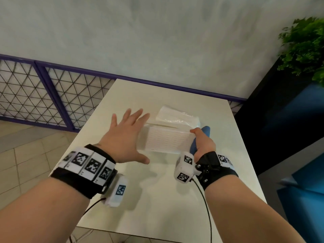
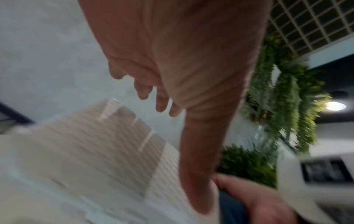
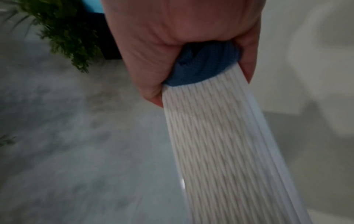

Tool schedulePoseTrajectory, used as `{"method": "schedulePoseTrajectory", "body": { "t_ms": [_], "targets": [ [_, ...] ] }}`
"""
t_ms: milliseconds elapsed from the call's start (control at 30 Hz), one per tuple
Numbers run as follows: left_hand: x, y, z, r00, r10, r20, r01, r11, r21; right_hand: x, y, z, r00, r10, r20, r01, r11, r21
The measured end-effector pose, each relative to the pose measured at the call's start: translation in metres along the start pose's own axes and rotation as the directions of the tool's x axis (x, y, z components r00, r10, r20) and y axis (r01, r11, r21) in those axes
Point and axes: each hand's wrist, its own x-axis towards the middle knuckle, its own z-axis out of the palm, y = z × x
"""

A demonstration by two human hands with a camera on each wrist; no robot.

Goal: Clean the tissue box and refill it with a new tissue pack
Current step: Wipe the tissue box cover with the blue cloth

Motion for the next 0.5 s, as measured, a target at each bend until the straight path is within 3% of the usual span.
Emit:
{"method": "schedulePoseTrajectory", "body": {
  "t_ms": [133, 200, 300, 400, 500],
  "targets": [
    [0.016, 0.039, 0.019, 0.998, 0.052, -0.046, -0.044, 0.985, 0.168, -0.027, 0.009, 0.03, 0.995, -0.099, -0.002, 0.099, 0.991, 0.093],
    [0.02, 0.043, 0.031, 0.987, 0.052, -0.149, -0.02, 0.978, 0.206, -0.041, 0.011, 0.038, 0.989, -0.149, 0.011, 0.147, 0.983, 0.11],
    [0.02, 0.028, 0.037, 0.94, 0.027, -0.339, -0.004, 0.998, 0.068, -0.058, 0.01, 0.035, 0.965, -0.228, 0.132, 0.214, 0.971, 0.112],
    [0.018, 0.005, 0.038, 0.936, -0.096, -0.339, 0.022, 0.976, -0.216, -0.056, -0.004, 0.011, 0.959, -0.242, 0.151, 0.214, 0.96, 0.181],
    [0.014, -0.005, 0.04, 0.932, -0.164, -0.323, 0.053, 0.944, -0.325, -0.06, -0.021, 0.001, 0.937, -0.333, 0.103, 0.309, 0.93, 0.197]
  ]
}}
